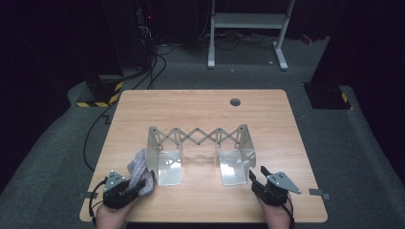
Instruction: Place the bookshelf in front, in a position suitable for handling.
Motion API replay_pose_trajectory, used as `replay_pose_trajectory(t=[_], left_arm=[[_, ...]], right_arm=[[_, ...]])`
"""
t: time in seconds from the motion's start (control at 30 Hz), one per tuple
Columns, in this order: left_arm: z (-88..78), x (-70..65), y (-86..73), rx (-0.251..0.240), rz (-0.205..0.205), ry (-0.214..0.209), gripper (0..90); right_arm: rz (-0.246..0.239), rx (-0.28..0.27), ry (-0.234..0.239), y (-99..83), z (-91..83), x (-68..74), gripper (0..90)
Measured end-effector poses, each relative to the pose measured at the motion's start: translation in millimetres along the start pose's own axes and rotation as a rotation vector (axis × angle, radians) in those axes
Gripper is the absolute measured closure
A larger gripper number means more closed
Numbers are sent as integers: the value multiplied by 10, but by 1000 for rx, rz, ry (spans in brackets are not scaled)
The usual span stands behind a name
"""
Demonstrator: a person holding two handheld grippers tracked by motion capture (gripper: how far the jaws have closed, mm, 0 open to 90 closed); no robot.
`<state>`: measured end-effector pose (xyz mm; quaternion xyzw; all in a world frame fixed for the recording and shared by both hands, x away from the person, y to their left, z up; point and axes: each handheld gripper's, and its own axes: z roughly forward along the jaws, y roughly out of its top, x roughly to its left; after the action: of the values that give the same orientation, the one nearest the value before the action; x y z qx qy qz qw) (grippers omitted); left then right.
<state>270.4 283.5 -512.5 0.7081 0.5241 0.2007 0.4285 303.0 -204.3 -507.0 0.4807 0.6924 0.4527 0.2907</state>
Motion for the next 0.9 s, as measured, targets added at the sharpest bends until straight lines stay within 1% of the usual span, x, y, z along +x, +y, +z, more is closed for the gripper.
replay_pose_trajectory(t=[0.17, 0.27, 0.37, 0.47, 0.53, 0.63, 0.7, 0.73, 0.8, 0.83, 0.9], left_arm=[[-5, 72, 4, -5, -21, 10, 636], [-2, 94, 26, -11, -23, 18, 637], [34, 103, 93, -16, -16, 19, 637], [80, 116, 161, -19, -23, 15, 637], [100, 133, 220, -25, -12, 20, 638], [115, 159, 296, -45, -3, 13, 639], [171, 176, 320, -36, 1, 3, 639], [206, 179, 326, -28, 8, 2, 640], [338, 190, 334, 9, 23, 2, 639], [410, 199, 339, 26, 27, -3, 639], [473, 199, 376, 29, 31, -21, 639]], right_arm=[[-1, -2, 0, 3, -1, 4, 493], [0, 0, 0, -2, 8, 3, 493], [6, 3, 3, -12, 12, -7, 498], [9, 3, 5, -13, 11, -14, 498], [7, 2, 8, -12, 9, -16, 499], [5, 3, 5, -13, -1, -17, 499], [8, 7, -8, -20, -1, -12, 499], [19, 10, -14, -22, 3, -14, 499], [42, 15, -26, -29, 17, -12, 499], [47, 21, -29, -33, 26, 0, 499], [33, 31, -34, -45, 40, 43, 499]])
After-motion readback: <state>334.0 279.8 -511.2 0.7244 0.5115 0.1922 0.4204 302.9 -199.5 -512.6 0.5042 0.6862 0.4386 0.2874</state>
